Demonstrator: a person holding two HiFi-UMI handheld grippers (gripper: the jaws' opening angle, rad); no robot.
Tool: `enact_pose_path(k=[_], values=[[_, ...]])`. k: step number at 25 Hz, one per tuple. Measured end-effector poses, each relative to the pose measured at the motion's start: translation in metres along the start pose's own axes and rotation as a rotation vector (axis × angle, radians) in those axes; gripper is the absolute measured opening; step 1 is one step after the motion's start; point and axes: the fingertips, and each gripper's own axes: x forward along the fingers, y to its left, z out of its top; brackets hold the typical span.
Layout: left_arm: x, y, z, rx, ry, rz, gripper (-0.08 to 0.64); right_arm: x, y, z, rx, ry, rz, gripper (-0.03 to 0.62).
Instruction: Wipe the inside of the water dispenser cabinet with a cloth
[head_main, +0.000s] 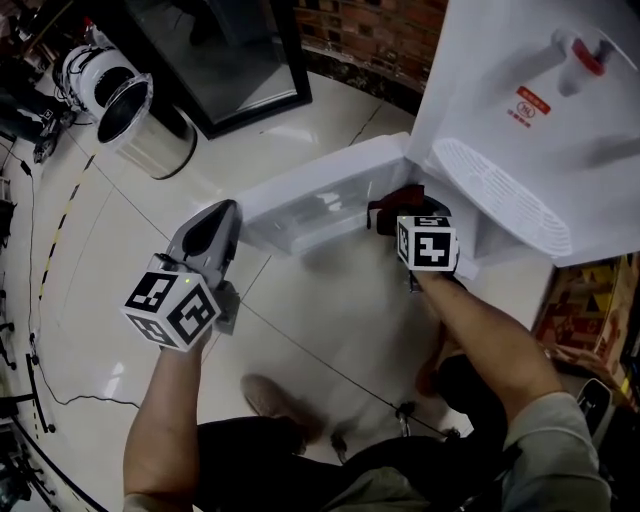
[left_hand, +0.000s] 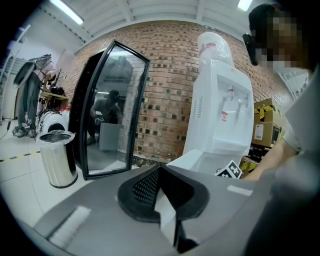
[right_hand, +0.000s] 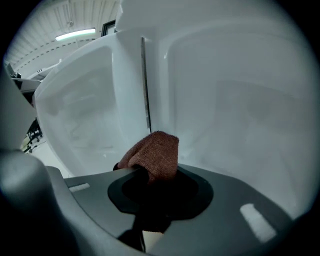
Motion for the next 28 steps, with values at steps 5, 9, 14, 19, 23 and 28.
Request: enact_pose_path(k=[5,9,14,19,23,28], values=[[0.001,0.0,0.001,0.001,-0.003,-0.005,0.012,0.003,-0.002,0.0,-0.013,-0.034,-0.006,0.104],[0.001,0.001,0.001,0.001,-0.005,-0.008,0.012,-0.008,0.028,-0.004,-0.086,-0.047,0.071,0.106],[0.002,0.002,0.002,-0.003,-0.008,-0.009,0.012,-0.035,0.146,-0.031,-0.225,-0.04,0.401,0.109],[0.0,0.001,0.001,-0.007,-0.014,-0.01,0.012,-0.053,0.248,-0.067,-0.337,0.013,0.654,0.111],[-0.002,0.0,0.001,-0.029,-0.009,-0.012,0.012,-0.033,0.29,-0.081,-0.375,0.055,0.709,0.112],[-0.004,-0.004,0.0,-0.037,-0.005,-0.034,0.012,0.003,0.299,-0.083,-0.414,0.079,0.661,0.11]])
